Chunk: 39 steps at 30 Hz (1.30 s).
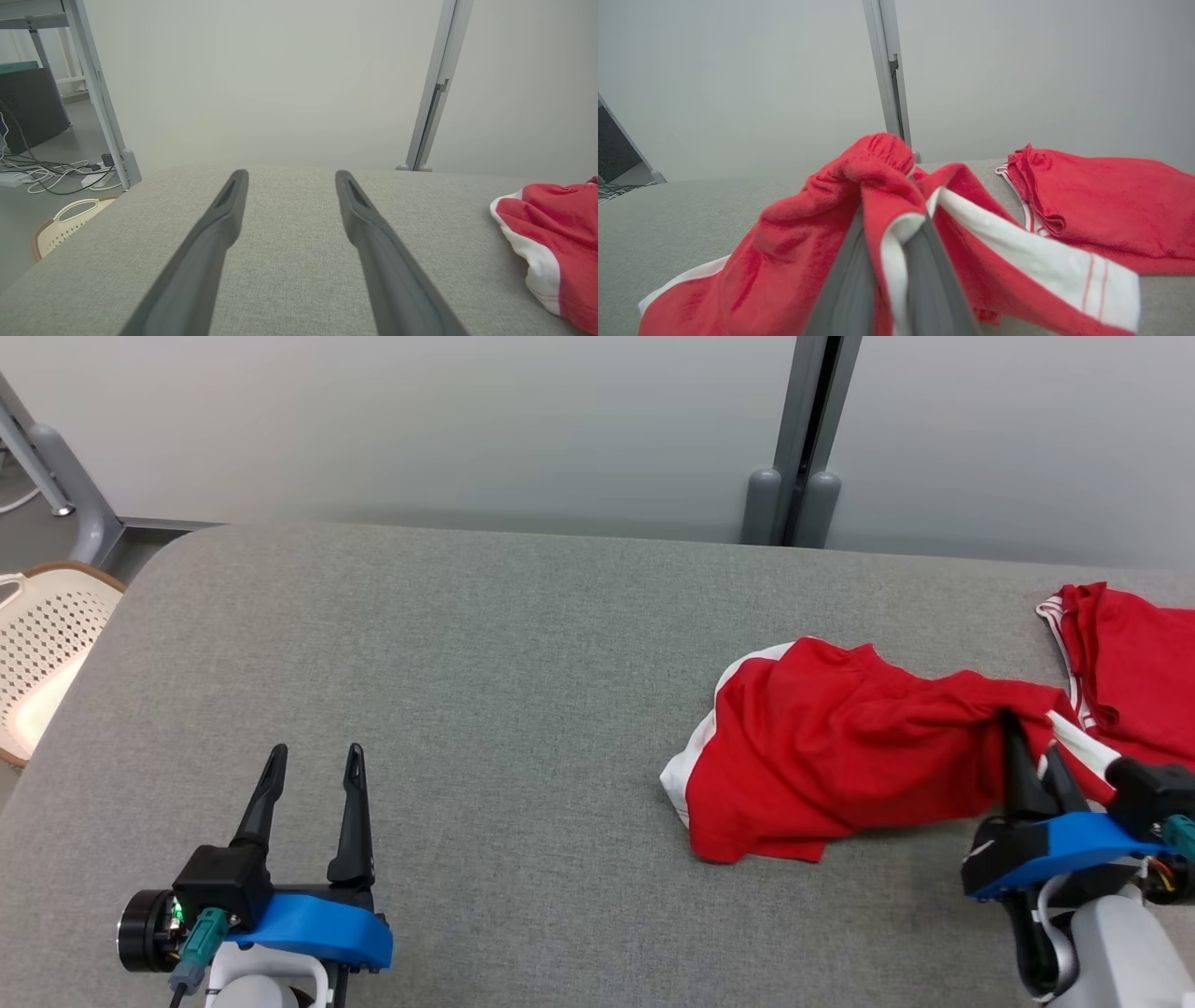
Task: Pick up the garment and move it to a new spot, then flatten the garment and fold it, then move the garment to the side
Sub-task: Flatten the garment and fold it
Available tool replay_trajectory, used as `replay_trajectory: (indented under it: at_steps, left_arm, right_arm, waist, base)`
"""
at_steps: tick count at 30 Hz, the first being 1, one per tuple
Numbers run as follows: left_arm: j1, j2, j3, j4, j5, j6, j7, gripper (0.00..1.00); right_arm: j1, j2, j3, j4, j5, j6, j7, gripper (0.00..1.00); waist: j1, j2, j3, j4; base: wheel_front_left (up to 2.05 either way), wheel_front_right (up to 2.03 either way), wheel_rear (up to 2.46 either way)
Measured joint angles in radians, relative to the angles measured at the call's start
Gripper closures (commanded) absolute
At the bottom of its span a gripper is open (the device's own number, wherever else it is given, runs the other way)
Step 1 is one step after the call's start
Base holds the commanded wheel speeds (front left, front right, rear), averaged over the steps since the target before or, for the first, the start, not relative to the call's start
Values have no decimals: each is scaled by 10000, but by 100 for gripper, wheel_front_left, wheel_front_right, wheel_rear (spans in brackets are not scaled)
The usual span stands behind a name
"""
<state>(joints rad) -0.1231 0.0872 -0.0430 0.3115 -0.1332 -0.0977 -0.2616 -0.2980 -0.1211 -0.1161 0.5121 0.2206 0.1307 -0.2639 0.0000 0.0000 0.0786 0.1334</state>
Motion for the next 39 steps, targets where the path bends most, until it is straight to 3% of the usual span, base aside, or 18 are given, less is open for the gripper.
replay_trajectory:
  at_steps: [10,26,27,30,39]
  left_arm:
    - [81,-61,-13,46,15,-59,0,0]
    - [105,-182,-17,176,-10,-136,0,0]
    - [113,-194,-21,182,-10,-136,0,0]
    - [145,-217,-15,178,-10,-136,0,0]
    - [196,-265,115,148,-61,-130,0,0]
  right_arm:
    - [-14,504,2293,-612,36,0,0,100]
    - [150,715,7463,711,1264,0,0,100]
    - [153,715,7637,817,1302,0,2,89]
    - [144,713,7883,932,1453,0,0,0]
    - [-12,709,7164,215,1233,0,0,0]
  waist:
    - [0,0,-300,351]
    - [-1,0,-352,1203]
    - [0,0,-350,1216]
    - [-1,0,-350,1205]
    - [0,0,-333,792]
  base:
    - [0,0,0]
    - [0,0,0]
    - [0,0,0]
    - [0,0,0]
    - [0,0,0]
